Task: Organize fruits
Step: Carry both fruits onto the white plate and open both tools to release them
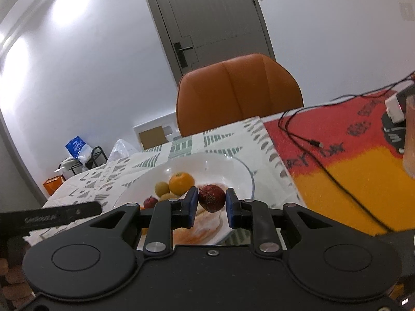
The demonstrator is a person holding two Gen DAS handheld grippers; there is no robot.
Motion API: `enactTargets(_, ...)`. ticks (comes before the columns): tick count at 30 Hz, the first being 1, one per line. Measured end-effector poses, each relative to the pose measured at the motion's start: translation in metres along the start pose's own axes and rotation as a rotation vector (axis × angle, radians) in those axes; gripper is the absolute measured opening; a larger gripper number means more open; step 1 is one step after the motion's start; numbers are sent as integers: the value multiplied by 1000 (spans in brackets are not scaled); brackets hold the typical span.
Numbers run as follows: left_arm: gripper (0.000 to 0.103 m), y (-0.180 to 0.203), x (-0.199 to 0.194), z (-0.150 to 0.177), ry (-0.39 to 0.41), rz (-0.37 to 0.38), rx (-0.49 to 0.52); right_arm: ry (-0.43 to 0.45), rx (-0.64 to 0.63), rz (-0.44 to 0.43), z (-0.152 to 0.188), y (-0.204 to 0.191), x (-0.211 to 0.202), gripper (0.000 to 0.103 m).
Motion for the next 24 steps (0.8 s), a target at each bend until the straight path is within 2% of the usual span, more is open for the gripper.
enactTargets(2, 42, -6, -3, 0, -1, -13, -5, 11, -13, 11, -2, -1, 1, 29)
enactTargets(4, 44, -13, -5, 0, -3, -26, -15, 21, -31, 35, -2, -3, 0, 47)
enactTargets(5, 46, -16, -6, 0, -5, -32, -21, 21, -34, 35, -1, -3, -1, 50)
enactTargets(9, 50, -25, -11, 2, -21, -48, -33, -10, -7, 3, 8, -6, -6, 50)
enactTargets(14, 71, -32, -18, 5, -26, -67, -29, -43, 5, -11, 17, -12, -10, 54)
enactTargets(17, 79, -37, -24, 4, -21, -65, -43, -53, 17, -13, 18, -14, -14, 54)
enactTargets(24, 83, -46, -42, 3, -15, -64, -47, -45, 27, -24, 14, -29, -28, 57)
Point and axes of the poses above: each gripper's, at about its wrist camera, not at the fingertips, and x roughly the way its jaws point, y to its right, z to its underside, the point moved 1 cm from there along x, roughly the way its jaws point, and after that the axes turned 12 degrees about y, right-handed, at the moved point
